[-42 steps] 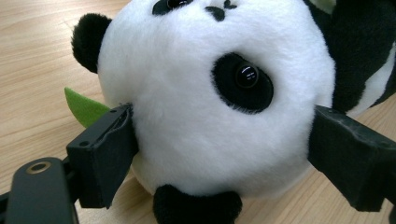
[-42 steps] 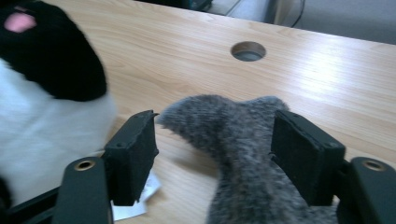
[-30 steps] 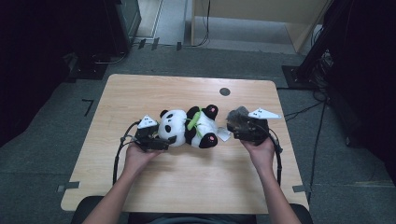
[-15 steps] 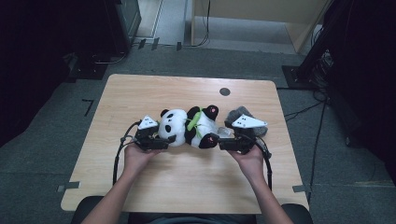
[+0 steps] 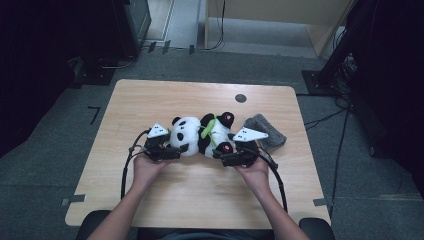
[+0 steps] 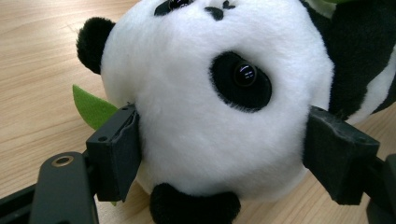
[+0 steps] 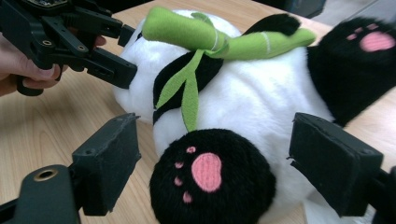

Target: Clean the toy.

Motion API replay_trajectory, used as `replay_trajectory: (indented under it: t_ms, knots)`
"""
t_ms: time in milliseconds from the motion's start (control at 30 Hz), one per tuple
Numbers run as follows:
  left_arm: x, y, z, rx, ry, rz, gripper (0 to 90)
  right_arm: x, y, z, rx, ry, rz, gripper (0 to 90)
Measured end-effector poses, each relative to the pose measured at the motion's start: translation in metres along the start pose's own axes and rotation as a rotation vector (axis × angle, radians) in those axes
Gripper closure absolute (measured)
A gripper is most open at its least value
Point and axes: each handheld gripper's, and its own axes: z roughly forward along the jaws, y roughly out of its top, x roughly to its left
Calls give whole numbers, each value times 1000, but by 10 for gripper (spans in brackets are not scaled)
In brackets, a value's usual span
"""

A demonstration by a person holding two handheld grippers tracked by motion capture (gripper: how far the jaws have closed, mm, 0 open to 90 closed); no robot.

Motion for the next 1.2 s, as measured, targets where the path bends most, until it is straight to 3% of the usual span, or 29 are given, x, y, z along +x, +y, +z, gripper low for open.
replay_trajectory:
  t_ms: [133,333,467,600,633,700,767,800,833,900,1067,1200]
  knots:
    - [1,2,0,7,-1,-7,191,-6,-7,12,20,-15,-22,139]
    - [5,5,2,-2,-23,-52,182,-8,-9,20,14,-18,-73,127]
    - [6,8,3,2,-32,-76,173,-13,-9,22,21,-38,-97,197]
    - [8,10,5,6,-36,-71,165,-13,-6,23,30,-66,-103,404]
    - [8,10,5,6,-36,-71,160,-13,-6,23,30,-66,-103,404]
    - [9,10,4,-9,-32,-52,139,-15,1,20,50,-62,-88,509]
    - [9,11,4,-21,-24,-39,123,-17,2,20,51,-58,-75,527]
    - [8,13,2,-42,-7,-10,90,-21,5,20,45,-50,-46,556]
    - [8,13,2,-42,-7,-10,81,-21,5,20,45,-50,-46,556]
    - [7,16,-4,-57,6,30,62,-26,12,18,47,-44,-22,585]
    - [12,16,-14,-78,-23,33,58,-33,21,12,41,-40,16,606]
    - [12,10,-18,-59,-46,50,29,-41,28,-2,6,-51,47,605]
